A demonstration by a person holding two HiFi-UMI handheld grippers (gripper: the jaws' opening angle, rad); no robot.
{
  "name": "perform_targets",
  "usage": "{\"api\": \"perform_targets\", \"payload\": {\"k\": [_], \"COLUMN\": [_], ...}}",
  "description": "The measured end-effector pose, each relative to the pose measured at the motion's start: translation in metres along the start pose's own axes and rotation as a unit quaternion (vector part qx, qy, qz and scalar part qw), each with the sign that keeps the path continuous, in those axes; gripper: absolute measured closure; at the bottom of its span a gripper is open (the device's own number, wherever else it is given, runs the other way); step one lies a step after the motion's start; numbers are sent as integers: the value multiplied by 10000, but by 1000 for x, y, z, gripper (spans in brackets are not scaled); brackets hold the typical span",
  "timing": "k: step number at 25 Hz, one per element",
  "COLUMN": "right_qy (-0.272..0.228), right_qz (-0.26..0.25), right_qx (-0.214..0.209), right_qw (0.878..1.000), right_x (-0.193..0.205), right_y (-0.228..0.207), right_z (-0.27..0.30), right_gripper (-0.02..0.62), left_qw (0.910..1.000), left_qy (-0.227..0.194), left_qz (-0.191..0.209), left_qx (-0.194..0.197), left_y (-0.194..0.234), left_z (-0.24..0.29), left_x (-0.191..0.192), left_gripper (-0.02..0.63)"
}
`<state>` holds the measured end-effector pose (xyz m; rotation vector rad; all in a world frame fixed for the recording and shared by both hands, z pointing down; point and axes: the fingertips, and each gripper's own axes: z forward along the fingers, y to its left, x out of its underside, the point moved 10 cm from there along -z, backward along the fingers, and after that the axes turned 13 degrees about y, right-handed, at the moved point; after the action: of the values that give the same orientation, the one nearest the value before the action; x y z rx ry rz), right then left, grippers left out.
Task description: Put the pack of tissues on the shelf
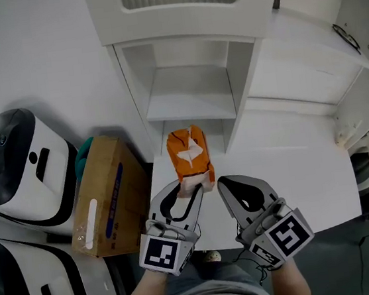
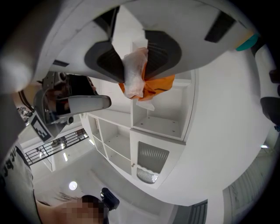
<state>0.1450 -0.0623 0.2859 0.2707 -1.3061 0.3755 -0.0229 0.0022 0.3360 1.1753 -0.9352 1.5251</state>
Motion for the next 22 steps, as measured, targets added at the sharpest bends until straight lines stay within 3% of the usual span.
{"api": "perform_targets", "payload": {"k": [7, 13, 22], "right_qy": [63, 158, 276], "right_qz": [61, 126, 255], "right_qx": [29, 87, 262], "right_qw": [10000, 9998, 9989], "right_x": [0, 4, 11], "right_y": [2, 8, 10], "right_z": [24, 44, 64], "right_gripper": [586, 586, 586], "left_qw": [9996, 9998, 9990], "left_qy": [273, 178, 393], "left_qz": [-84, -65, -193], "left_qx": [34, 19, 86], "left_y": [20, 44, 70], "left_z": [6, 10, 22], "left_x": [15, 26, 40], "left_gripper": [443, 443, 445]}}
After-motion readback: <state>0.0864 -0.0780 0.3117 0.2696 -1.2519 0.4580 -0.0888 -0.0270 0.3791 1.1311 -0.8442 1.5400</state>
